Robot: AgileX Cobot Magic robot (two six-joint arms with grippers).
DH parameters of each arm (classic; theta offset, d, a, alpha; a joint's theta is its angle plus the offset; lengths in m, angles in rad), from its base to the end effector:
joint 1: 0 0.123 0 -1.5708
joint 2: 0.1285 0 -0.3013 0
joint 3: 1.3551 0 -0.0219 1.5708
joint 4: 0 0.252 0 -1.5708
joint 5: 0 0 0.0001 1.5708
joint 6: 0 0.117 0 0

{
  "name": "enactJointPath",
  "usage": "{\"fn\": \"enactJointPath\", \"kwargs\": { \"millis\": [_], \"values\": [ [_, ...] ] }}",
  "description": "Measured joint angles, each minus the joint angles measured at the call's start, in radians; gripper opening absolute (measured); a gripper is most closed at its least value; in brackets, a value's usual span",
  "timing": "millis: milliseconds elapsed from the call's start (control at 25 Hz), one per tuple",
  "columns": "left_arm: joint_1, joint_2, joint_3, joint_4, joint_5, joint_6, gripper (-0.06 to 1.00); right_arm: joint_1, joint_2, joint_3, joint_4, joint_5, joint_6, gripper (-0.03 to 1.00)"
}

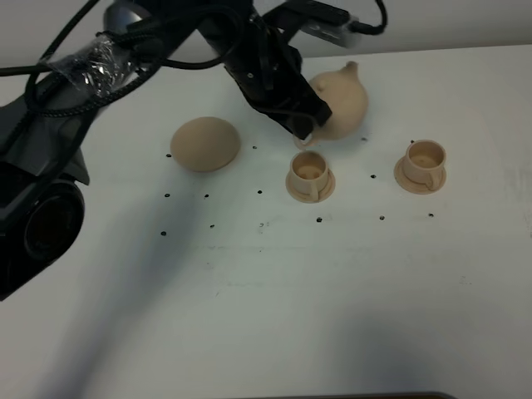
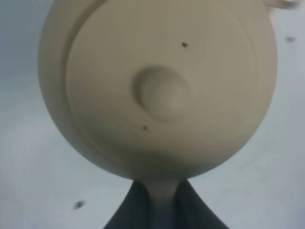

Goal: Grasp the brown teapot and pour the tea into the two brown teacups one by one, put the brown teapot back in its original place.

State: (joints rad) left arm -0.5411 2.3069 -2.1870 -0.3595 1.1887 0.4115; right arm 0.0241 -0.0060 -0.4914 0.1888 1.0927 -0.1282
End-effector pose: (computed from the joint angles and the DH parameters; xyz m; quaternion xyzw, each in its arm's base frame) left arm 0.4278 -0.3016 0.2291 0.4115 0.8779 -0.1857 0.1593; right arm -0.0003 0.0195 0.2617 -0.0703 0.8554 0.0678 0.5087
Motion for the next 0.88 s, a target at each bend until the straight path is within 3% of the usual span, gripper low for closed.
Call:
{"fn": "enactJointPath", "kwargs": {
  "millis": [280,560,880],
  "values": [
    [-0.1,0.001,0.0,0.095,-0.059,0.048,0.12,0.0,0.0,0.0,0.0,0.0,0.0,0.41],
    [-0.124,0.005,0.0,0.21,-0.182,0.06,0.12,0.0,0.0,0.0,0.0,0.0,0.0,0.41],
    [-0.147,0.062,0.0,0.33,-0.264,0.181,0.12,0.0,0.0,0.0,0.0,0.0,0.0,0.41]
  ]
}}
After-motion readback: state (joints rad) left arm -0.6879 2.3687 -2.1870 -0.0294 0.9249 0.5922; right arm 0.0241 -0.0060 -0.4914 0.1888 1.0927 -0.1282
